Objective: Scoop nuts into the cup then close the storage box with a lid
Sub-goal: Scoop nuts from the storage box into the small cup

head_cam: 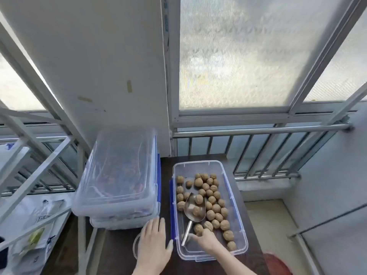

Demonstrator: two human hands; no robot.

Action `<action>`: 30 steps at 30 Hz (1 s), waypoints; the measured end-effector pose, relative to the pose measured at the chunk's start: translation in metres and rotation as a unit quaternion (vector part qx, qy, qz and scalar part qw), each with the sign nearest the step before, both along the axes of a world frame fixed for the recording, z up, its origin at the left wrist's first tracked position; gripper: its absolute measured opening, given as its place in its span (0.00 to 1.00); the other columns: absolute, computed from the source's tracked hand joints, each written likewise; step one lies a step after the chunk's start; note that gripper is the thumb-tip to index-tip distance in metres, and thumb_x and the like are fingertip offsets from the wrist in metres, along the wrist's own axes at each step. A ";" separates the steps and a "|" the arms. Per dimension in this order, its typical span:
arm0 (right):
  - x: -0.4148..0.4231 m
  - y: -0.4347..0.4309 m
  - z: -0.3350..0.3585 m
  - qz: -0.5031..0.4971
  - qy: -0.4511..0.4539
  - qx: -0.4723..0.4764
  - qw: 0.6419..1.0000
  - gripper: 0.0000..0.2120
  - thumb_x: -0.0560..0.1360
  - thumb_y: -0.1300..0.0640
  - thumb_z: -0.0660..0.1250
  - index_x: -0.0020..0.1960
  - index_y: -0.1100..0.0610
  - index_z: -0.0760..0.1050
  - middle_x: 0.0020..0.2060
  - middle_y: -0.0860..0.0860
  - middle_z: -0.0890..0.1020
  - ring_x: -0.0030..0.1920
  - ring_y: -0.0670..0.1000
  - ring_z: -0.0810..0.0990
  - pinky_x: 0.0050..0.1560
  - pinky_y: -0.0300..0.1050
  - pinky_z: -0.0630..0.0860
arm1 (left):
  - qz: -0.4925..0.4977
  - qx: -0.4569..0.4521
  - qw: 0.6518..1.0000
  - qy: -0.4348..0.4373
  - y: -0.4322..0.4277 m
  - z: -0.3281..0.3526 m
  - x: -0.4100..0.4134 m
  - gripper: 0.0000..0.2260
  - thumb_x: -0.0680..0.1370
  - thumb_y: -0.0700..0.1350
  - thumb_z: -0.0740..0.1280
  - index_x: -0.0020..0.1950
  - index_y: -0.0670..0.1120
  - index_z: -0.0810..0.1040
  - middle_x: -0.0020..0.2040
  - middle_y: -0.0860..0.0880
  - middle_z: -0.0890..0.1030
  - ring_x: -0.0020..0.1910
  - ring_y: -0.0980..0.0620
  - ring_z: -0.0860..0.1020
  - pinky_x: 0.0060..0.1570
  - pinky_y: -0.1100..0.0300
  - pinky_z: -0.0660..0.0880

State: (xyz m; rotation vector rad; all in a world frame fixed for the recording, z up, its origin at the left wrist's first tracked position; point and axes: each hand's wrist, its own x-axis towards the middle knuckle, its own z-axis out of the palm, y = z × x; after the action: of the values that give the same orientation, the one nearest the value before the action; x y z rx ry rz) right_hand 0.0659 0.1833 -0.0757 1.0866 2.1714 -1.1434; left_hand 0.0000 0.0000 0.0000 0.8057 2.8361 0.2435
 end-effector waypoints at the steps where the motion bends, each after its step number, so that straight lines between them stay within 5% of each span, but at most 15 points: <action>1: -0.006 -0.001 -0.024 -0.027 -0.003 -0.024 0.999 0.21 0.66 0.35 0.67 0.36 0.51 0.64 0.34 0.48 0.74 0.41 0.50 0.73 0.44 0.44 0.69 | -0.002 0.008 1.000 -0.005 -0.013 -0.004 -0.003 0.39 0.54 0.66 0.73 0.57 0.43 0.82 0.56 0.44 0.84 0.55 0.46 0.82 0.64 0.53 0.71; 3: -0.017 -0.001 -0.065 -0.091 0.008 -0.114 0.989 0.24 0.61 0.36 0.69 0.41 0.55 0.68 0.37 0.55 0.78 0.34 0.53 0.76 0.37 0.46 0.72 | 0.037 0.002 0.998 -0.058 -0.038 -0.003 -0.002 0.50 0.46 0.73 0.68 0.57 0.41 0.82 0.53 0.43 0.84 0.51 0.45 0.84 0.61 0.53 0.68; 5: -0.024 -0.004 -0.070 -0.145 0.025 -0.197 0.969 0.19 0.66 0.46 0.71 0.40 0.59 0.68 0.30 0.58 0.76 0.21 0.51 0.72 0.24 0.40 0.69 | 0.108 -0.012 0.985 -0.136 -0.064 -0.038 -0.016 0.59 0.40 0.79 0.60 0.61 0.43 0.80 0.52 0.45 0.84 0.48 0.46 0.85 0.52 0.51 0.77; 7: -0.027 -0.012 -0.046 -0.183 0.008 -0.223 0.957 0.15 0.69 0.54 0.72 0.40 0.60 0.67 0.25 0.55 0.70 0.18 0.48 0.68 0.19 0.36 0.67 | 0.177 0.045 0.964 -0.193 -0.079 -0.080 -0.025 0.63 0.34 0.77 0.63 0.69 0.59 0.70 0.57 0.51 0.82 0.51 0.45 0.84 0.57 0.43 0.77; 8: -0.027 -0.014 -0.033 -0.195 -0.005 -0.221 0.956 0.15 0.68 0.57 0.72 0.43 0.59 0.66 0.27 0.55 0.70 0.19 0.48 0.69 0.19 0.37 0.70 | 0.200 0.092 0.954 -0.202 -0.082 -0.084 -0.023 0.61 0.33 0.76 0.66 0.68 0.71 0.61 0.61 0.56 0.78 0.58 0.45 0.81 0.66 0.42 0.69; 10: -0.026 -0.012 -0.033 -0.198 -0.013 -0.208 0.958 0.18 0.67 0.59 0.74 0.48 0.59 0.66 0.35 0.57 0.74 0.25 0.50 0.75 0.23 0.40 0.76 | 0.184 0.180 0.937 -0.237 -0.077 -0.065 -0.018 0.47 0.41 0.77 0.69 0.58 0.81 0.57 0.59 0.68 0.73 0.62 0.59 0.76 0.67 0.58 0.67; 12: -0.026 -0.007 -0.025 -0.173 0.010 -0.172 0.970 0.12 0.69 0.60 0.72 0.44 0.60 0.69 0.33 0.56 0.74 0.25 0.48 0.75 0.22 0.39 0.73 | 0.160 0.198 0.935 -0.247 -0.072 -0.033 -0.012 0.39 0.47 0.69 0.77 0.54 0.74 0.62 0.54 0.78 0.73 0.50 0.76 0.75 0.52 0.73 0.70; 15: -0.018 0.010 -0.016 -0.142 0.036 -0.147 0.978 0.06 0.72 0.61 0.67 0.38 0.60 0.71 0.31 0.55 0.75 0.29 0.49 0.76 0.29 0.41 0.73 | 0.178 0.226 0.921 -0.263 -0.072 -0.044 -0.007 0.41 0.47 0.63 0.81 0.54 0.68 0.63 0.53 0.75 0.75 0.45 0.71 0.78 0.49 0.69 0.74; 18: -0.002 0.028 -0.013 -0.187 0.029 -0.197 0.962 0.03 0.72 0.66 0.61 0.46 0.62 0.70 0.29 0.58 0.77 0.27 0.54 0.78 0.34 0.50 0.80 | 0.177 0.260 0.908 -0.275 -0.065 -0.057 -0.012 0.43 0.48 0.58 0.83 0.56 0.67 0.62 0.53 0.69 0.78 0.47 0.74 0.78 0.49 0.72 0.77; 23: 0.006 0.039 -0.014 -0.116 0.010 -0.135 0.984 0.05 0.76 0.66 0.58 0.45 0.57 0.69 0.26 0.54 0.75 0.19 0.46 0.72 0.19 0.37 0.69 | 0.140 0.318 0.884 -0.312 -0.055 -0.059 -0.022 0.42 0.55 0.47 0.84 0.61 0.65 0.65 0.58 0.79 0.71 0.56 0.78 0.72 0.49 0.80 0.74; 25: -0.005 0.037 -0.018 -0.068 0.025 -0.069 0.995 0.04 0.75 0.62 0.59 0.45 0.55 0.71 0.32 0.51 0.76 0.25 0.43 0.75 0.28 0.41 0.75 | 0.141 0.332 0.874 -0.324 -0.054 -0.064 -0.025 0.42 0.55 0.47 0.84 0.61 0.65 0.65 0.58 0.80 0.69 0.56 0.80 0.70 0.49 0.81 0.73; 27: -0.018 0.035 -0.019 -0.034 0.012 0.007 0.999 0.04 0.75 0.59 0.59 0.44 0.54 0.72 0.44 0.53 0.77 0.43 0.48 0.76 0.46 0.43 0.75 | 0.146 0.350 0.868 -0.321 -0.053 -0.065 -0.024 0.42 0.56 0.47 0.84 0.62 0.65 0.66 0.59 0.80 0.68 0.56 0.81 0.69 0.52 0.79 0.73; 30: -0.033 0.033 -0.021 0.032 -0.046 0.112 0.992 0.14 0.77 0.55 0.56 0.60 0.59 0.68 0.60 0.58 0.75 0.60 0.58 0.74 0.60 0.47 0.70 | 0.162 0.366 0.857 -0.324 -0.053 -0.072 -0.024 0.43 0.55 0.49 0.84 0.65 0.63 0.67 0.63 0.77 0.67 0.59 0.79 0.68 0.59 0.68 0.74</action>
State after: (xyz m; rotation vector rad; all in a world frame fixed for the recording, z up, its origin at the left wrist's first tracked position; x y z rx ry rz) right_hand 0.0325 0.2165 -0.0963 1.1287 2.2851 -0.8194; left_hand -0.0237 -0.0533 -0.0716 0.2278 2.1568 1.4035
